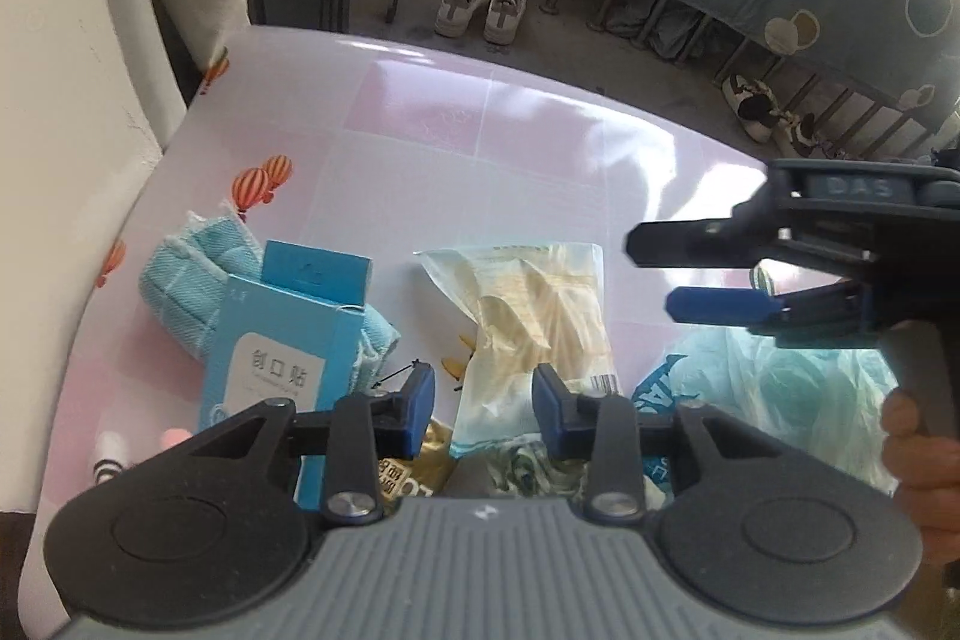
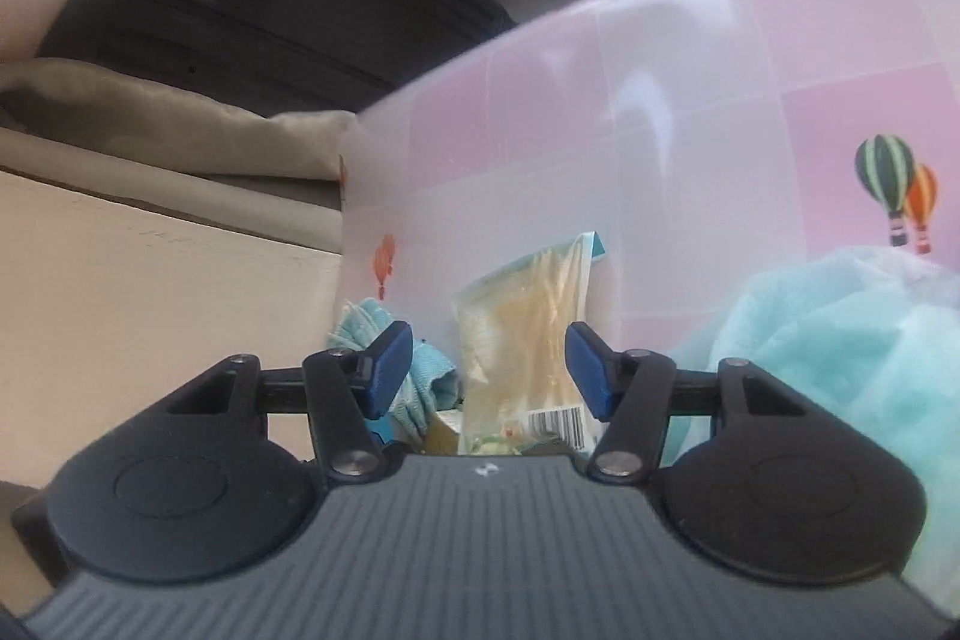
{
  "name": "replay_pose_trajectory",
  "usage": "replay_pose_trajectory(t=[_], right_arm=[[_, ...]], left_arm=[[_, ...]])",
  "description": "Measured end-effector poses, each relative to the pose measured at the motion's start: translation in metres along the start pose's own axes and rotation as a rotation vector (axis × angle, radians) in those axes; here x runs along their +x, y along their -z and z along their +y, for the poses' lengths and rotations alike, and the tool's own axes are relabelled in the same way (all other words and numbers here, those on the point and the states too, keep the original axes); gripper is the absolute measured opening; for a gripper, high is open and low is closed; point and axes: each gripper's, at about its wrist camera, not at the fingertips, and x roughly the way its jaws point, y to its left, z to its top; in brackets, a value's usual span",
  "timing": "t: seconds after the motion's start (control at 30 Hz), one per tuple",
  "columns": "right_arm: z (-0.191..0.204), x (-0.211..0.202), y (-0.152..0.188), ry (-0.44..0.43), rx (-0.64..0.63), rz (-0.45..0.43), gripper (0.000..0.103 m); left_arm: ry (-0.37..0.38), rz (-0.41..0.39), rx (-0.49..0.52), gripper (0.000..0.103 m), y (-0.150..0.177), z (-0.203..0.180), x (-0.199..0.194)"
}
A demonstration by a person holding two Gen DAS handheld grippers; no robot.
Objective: Organize soft objects
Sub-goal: 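Grasp the clear bag of yellow pads with the right tool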
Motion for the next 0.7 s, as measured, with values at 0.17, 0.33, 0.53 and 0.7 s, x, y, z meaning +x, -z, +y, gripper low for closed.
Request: replay_pose_trajectory(t=[0.17, 0.33, 0.53, 0.7], right_arm=[[-0.021, 0.046, -0.009, 0.035, 0.055, 0.064, 0.056], [-0.028, 0.068, -0.017, -0.001, 0.075, 0.094, 0.054], [-0.033, 0.065, -0.018, 0.002, 0.061, 0.101, 0.032], [-0.038, 0.067, -0.017, -0.002, 0.071, 0.080, 0.023]], left_arm=[[-0.008, 0.074, -0.060, 0.036, -0.016, 0.004, 0.040], [0.010, 0.098, -0.089, 0.036, -0.025, 0.007, 0.059], [0.024, 0.103, -0.131, 0.019, -0.030, 0.007, 0.063], [0.012, 0.077, -0.110, 0.015, -0.031, 0.000, 0.055]])
